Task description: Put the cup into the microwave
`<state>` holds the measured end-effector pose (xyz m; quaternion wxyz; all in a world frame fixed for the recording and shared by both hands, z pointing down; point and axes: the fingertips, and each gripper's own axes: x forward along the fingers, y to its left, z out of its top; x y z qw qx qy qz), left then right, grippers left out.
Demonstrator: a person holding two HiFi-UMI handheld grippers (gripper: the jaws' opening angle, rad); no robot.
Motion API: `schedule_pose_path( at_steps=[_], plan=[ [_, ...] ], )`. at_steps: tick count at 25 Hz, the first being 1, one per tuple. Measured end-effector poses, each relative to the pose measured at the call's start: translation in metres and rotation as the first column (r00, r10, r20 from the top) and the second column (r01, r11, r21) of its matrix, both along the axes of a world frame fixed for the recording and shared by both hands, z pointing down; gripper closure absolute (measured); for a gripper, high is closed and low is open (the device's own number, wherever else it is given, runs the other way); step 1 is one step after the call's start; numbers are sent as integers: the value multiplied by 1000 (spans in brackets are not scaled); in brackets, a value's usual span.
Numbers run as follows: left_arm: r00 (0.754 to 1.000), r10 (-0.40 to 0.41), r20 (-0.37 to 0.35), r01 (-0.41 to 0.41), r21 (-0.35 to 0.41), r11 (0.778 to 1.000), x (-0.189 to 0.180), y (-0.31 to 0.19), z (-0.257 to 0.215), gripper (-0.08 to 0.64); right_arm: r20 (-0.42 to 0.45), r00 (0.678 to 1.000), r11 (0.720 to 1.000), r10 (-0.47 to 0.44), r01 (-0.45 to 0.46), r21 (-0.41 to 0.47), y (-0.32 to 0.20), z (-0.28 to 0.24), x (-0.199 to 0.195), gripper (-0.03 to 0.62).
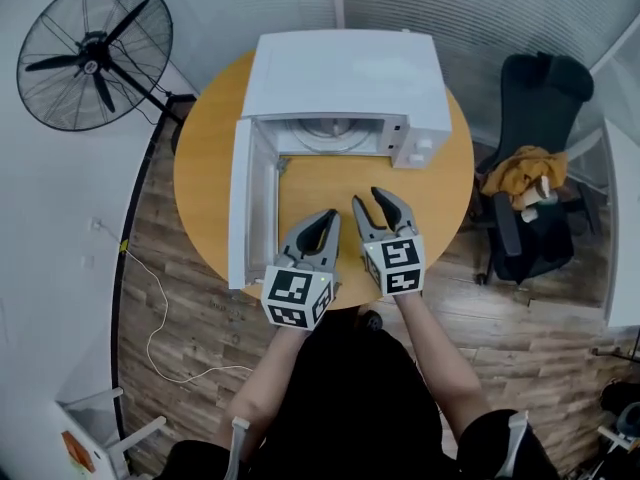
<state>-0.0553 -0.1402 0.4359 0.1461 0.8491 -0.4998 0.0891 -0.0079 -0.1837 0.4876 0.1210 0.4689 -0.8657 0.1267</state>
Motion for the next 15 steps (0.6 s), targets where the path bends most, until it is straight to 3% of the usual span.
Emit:
schedule_pose_path(
  at_steps=[15],
  plan=[
    [1000,15,13,-15,52,999,24,87,-25,561,0,999,999,-37,37,31,117,-43,37,571]
  ],
)
